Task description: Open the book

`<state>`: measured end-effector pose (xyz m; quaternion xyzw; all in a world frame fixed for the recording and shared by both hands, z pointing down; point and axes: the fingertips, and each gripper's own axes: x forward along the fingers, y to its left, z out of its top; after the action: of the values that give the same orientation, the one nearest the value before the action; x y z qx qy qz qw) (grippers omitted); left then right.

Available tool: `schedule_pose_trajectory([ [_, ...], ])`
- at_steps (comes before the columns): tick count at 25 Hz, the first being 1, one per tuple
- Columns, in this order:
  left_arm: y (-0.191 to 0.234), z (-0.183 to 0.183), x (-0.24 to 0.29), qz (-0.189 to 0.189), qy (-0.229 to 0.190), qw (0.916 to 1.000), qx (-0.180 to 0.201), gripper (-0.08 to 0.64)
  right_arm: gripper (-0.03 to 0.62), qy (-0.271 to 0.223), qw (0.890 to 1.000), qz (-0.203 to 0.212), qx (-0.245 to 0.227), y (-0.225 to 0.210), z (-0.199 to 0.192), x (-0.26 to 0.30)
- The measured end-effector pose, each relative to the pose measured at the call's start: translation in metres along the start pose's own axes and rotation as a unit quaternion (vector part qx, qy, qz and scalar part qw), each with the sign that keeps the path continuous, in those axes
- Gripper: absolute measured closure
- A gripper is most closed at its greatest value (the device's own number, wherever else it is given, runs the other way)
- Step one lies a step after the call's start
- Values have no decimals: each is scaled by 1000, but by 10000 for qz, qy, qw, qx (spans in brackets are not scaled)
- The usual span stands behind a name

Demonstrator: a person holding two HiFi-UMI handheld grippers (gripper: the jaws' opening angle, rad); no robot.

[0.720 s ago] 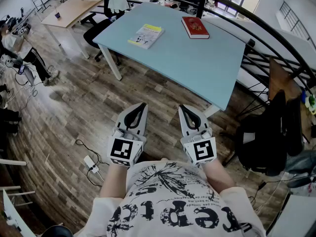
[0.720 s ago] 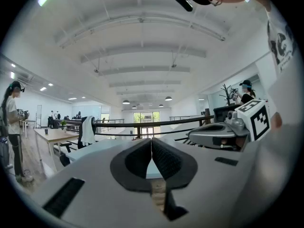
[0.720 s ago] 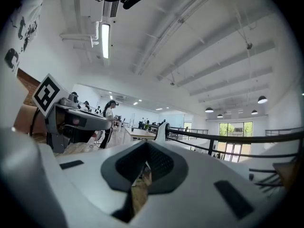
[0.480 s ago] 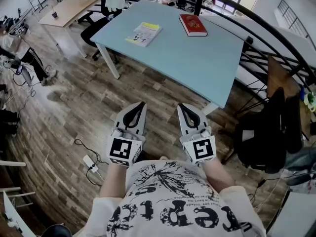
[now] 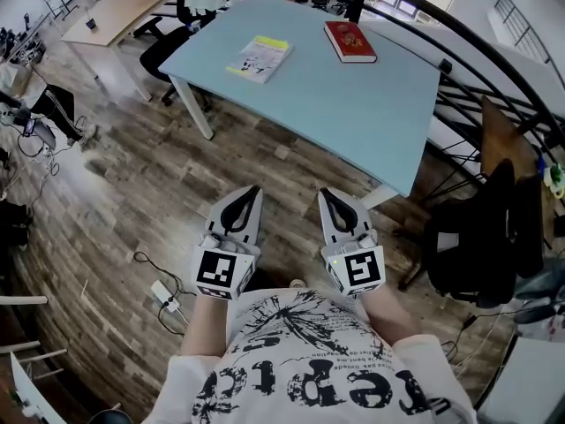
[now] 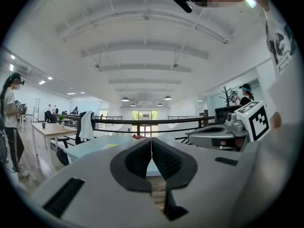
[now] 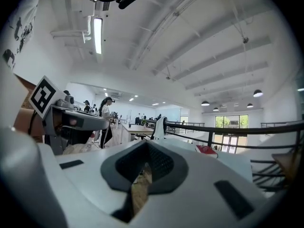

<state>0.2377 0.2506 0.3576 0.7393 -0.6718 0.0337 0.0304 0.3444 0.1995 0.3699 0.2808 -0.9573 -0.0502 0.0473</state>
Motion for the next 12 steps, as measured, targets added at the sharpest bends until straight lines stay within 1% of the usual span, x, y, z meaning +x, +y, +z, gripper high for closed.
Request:
schedule_pose_trajectory([
  [4,50,7,6,-28,-76,10000,5,540,581,90,9999,-76,1,13,6,47],
  [8,125,13,11,-49,-52,10000,-67,540,581,140,9996,-206,96,34,19,112],
  [12,187,8,3,-83,-46,9999,-91,540,581,105,9994,-339,43,63,23,160],
])
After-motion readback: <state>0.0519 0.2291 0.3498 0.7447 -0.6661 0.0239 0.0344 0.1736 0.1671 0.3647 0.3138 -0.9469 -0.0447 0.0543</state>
